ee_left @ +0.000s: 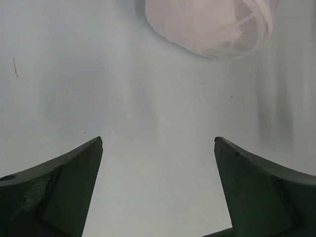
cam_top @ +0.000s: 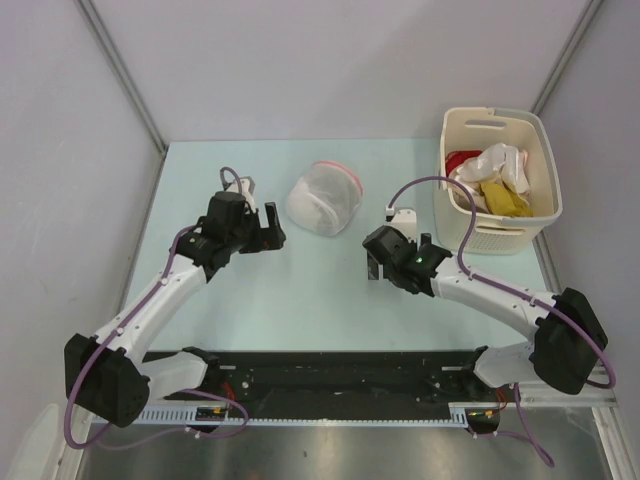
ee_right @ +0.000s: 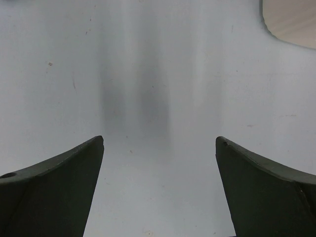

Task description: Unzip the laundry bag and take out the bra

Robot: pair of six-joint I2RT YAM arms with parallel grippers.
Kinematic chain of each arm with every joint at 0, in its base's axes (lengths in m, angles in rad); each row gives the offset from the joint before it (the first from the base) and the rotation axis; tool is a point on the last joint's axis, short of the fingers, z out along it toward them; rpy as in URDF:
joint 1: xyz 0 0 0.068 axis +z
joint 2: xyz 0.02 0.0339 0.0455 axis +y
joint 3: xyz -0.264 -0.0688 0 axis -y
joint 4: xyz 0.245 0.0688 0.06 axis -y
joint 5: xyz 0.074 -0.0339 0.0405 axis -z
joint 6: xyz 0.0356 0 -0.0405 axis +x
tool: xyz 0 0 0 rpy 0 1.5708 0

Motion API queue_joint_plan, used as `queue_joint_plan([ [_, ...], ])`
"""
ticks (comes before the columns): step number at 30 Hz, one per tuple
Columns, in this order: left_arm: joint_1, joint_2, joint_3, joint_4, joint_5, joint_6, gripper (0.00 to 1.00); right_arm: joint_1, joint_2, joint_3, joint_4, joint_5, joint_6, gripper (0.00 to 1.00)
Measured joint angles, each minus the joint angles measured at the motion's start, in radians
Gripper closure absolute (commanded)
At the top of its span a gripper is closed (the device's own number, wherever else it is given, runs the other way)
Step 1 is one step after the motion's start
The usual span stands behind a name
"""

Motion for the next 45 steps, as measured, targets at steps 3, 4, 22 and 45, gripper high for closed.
queue_joint_plan([
  [3,0.0,0.0,0.0,-0.002,-0.014,0.0,0.0,0.003,0.001,0.0,0.001,0.0,0.0,0.0],
  [4,0.0,0.0,0.0,-0.002,-0.016,0.0,0.0,0.004,0.001,0.0,0.002,0.0,0.0,0.0],
  [22,0.0,-0.033,0.0,-0.01,-0.028,0.022,0.0,0.027,0.0,0.001,0.164,-0.076,-0.145,0.0],
  [45,-0.156,0.365,0.36,-0.026,-0.053,-0.148,0.01,-0.143,-0.065,0.021,0.278,-0.286,-0.171,0.0],
])
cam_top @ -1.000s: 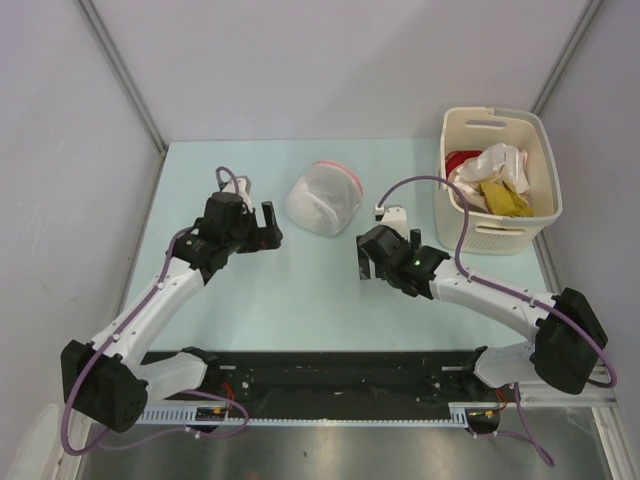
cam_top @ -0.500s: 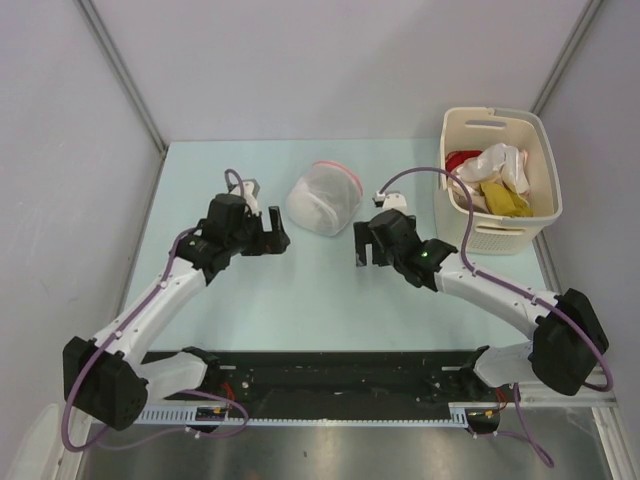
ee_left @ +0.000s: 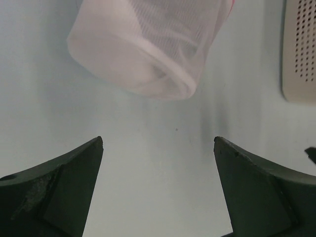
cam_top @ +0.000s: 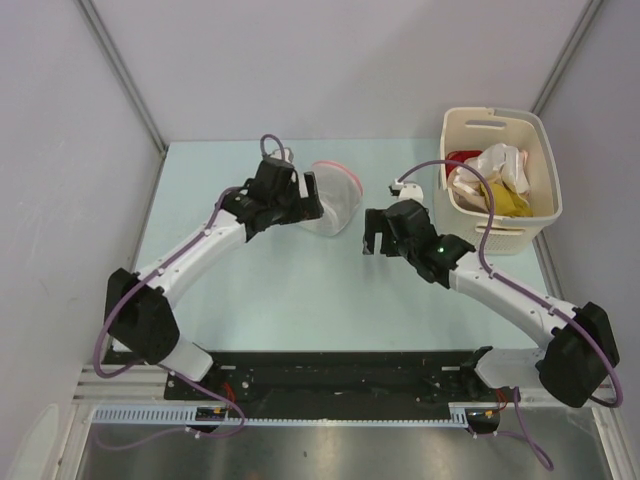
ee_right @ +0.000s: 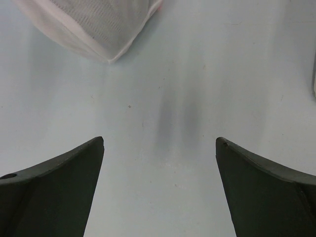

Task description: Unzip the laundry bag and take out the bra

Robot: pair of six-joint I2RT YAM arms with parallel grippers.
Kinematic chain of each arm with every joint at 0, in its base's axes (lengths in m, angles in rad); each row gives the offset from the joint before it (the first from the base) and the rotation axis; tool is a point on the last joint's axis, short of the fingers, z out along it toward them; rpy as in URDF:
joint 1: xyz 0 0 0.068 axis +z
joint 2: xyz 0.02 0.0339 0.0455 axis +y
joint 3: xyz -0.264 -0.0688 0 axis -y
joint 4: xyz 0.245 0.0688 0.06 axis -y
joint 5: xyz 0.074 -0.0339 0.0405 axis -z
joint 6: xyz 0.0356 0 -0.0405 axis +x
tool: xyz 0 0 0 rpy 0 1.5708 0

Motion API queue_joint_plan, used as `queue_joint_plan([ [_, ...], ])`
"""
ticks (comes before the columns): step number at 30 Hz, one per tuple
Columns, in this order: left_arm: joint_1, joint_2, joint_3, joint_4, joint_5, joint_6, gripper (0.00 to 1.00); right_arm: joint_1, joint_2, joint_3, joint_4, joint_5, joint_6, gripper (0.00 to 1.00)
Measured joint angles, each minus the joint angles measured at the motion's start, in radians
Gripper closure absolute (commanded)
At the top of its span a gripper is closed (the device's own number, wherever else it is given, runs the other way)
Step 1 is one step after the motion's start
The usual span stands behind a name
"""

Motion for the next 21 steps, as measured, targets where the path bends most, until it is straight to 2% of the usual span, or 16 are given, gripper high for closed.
queue_joint_plan([
  [4,-0.008,0.046,0.077,-0.019,-0.094,-0.099,0.0,0.022,-0.028,0.002,-0.039,0.031,0.009,0.0],
  [7,-0.017,0.17,0.213,-0.061,-0.163,-0.176,0.01,0.045,-0.029,0.002,-0.062,0.049,0.017,0.0],
  [8,-0.021,0.202,0.24,-0.064,-0.178,-0.191,0.03,0.051,-0.029,0.002,-0.069,0.051,0.02,0.0],
  [11,-0.044,0.31,0.301,-0.067,-0.222,-0.236,0.16,0.071,-0.029,0.002,-0.088,0.064,0.031,0.0],
  [12,-0.05,0.338,0.313,-0.068,-0.229,-0.248,0.29,0.076,-0.029,0.002,-0.092,0.067,0.036,0.0],
  [14,-0.059,0.407,0.356,-0.105,-0.247,-0.273,0.44,0.087,-0.029,0.002,-0.101,0.074,0.045,0.0],
  [15,-0.062,0.439,0.38,-0.123,-0.255,-0.281,0.65,0.091,-0.029,0.002,-0.106,0.077,0.048,0.0],
  [17,-0.067,0.475,0.403,-0.147,-0.264,-0.295,0.84,0.099,-0.029,0.002,-0.113,0.085,0.055,0.0],
  [18,-0.067,0.479,0.405,-0.166,-0.275,-0.286,1.0,0.101,-0.03,0.002,-0.118,0.089,0.058,0.0],
  [21,-0.067,0.457,0.403,-0.193,-0.293,-0.247,0.99,0.102,-0.036,0.002,-0.13,0.094,0.064,0.0],
])
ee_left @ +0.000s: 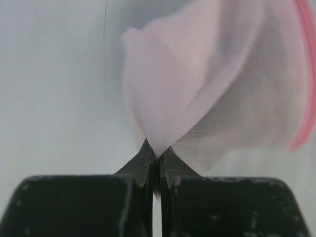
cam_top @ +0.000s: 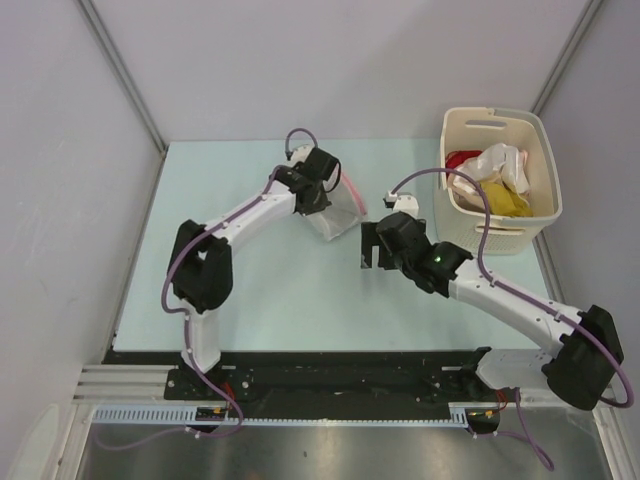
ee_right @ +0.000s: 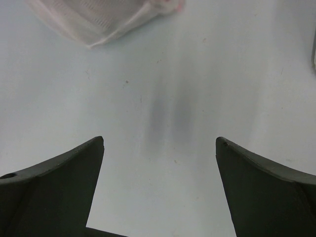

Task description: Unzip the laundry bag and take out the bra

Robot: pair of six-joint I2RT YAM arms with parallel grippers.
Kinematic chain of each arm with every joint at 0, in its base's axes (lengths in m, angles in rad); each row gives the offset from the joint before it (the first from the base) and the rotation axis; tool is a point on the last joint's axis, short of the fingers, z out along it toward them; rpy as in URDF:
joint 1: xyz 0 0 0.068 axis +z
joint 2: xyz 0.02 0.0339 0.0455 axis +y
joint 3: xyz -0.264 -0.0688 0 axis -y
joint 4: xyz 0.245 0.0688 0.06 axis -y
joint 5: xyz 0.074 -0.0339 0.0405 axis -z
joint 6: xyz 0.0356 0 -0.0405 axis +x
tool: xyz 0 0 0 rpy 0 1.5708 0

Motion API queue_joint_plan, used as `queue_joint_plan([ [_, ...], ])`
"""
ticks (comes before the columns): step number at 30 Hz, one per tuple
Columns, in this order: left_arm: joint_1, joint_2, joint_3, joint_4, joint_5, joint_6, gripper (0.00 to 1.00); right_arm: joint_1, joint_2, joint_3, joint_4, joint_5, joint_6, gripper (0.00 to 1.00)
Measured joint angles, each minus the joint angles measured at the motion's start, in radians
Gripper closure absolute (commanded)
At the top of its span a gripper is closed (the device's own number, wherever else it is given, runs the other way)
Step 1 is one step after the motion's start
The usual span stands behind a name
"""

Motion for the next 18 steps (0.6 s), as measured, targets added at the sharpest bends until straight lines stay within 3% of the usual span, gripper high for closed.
queue_joint_plan([
  [5,0.022,-0.132,-0.113,0.055,0.099,0.157,1.0,-0.052,-0.05,0.0,0.004,-0.041,0.001,0.0],
  [12,0.167,-0.476,-0.461,0.253,0.524,0.345,1.0,-0.177,-0.153,0.0,0.085,-0.179,0.0,0.0],
  [18,0.261,-0.495,-0.577,0.429,0.813,0.369,1.0,-0.179,-0.148,0.0,0.15,-0.306,0.022,0.0],
])
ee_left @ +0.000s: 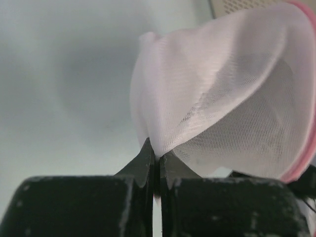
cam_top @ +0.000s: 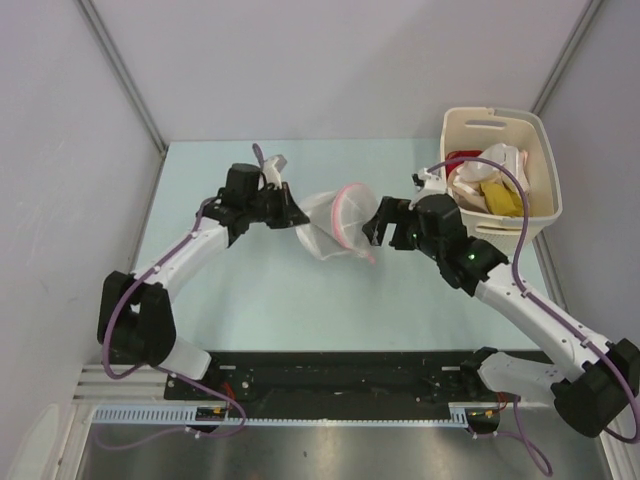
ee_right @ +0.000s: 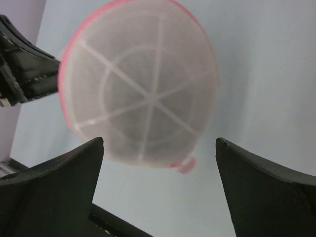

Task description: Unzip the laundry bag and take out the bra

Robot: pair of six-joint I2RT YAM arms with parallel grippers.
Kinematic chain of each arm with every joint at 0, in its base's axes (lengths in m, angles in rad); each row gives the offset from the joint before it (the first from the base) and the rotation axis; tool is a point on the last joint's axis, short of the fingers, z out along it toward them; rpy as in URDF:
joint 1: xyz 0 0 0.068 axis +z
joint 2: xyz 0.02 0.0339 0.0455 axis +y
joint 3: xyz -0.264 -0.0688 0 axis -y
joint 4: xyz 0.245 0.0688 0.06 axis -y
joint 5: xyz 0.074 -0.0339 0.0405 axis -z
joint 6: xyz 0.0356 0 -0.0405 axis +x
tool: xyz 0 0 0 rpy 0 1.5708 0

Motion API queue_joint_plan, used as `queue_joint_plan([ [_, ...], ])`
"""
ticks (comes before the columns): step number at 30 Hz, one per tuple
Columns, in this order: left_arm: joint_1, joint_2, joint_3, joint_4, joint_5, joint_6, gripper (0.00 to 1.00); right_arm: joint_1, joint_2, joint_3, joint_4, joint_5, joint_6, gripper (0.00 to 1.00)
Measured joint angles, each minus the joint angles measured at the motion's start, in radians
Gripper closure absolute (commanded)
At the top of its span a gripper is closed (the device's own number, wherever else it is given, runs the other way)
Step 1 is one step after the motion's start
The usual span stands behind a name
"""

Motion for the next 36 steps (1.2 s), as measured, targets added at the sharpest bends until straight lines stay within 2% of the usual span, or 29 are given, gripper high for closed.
queue_joint_plan([
  [4,0.007,0.031,-0.101,0.146,0.196,-0.041,1.0,-0.025,0.026,-0.002,0.009,-0.07,0.041,0.0],
  [9,0.031,0.042,-0.148,0.254,0.329,-0.092,1.0,-0.095,0.021,-0.042,0.04,-0.179,0.095,0.0],
  [15,0.099,0.039,-0.172,0.4,0.417,-0.166,1.0,-0.25,-0.045,-0.174,0.138,-0.347,0.175,0.0],
  [23,0.124,0.031,-0.198,0.522,0.485,-0.259,1.0,-0.267,-0.057,-0.291,0.326,-0.514,0.256,0.03],
  [26,0.124,0.026,-0.199,0.555,0.497,-0.282,1.0,-0.266,-0.055,-0.333,0.425,-0.567,0.3,0.15],
  [27,0.124,0.026,-0.2,0.563,0.499,-0.286,1.0,-0.261,-0.051,-0.34,0.454,-0.579,0.314,0.27],
  [29,0.124,0.026,-0.203,0.572,0.5,-0.291,1.0,-0.243,-0.044,-0.341,0.509,-0.596,0.33,0.41],
  [31,0.124,0.026,-0.212,0.579,0.502,-0.294,1.0,-0.222,-0.042,-0.342,0.556,-0.605,0.347,0.92],
  [32,0.124,0.026,-0.217,0.579,0.504,-0.296,1.0,-0.214,-0.042,-0.342,0.571,-0.607,0.345,1.0],
  [35,0.124,0.026,-0.233,0.574,0.508,-0.297,1.0,-0.188,-0.042,-0.342,0.609,-0.603,0.373,1.0],
  [36,0.124,0.027,-0.236,0.572,0.508,-0.297,0.96,-0.18,-0.042,-0.342,0.614,-0.599,0.379,1.0],
])
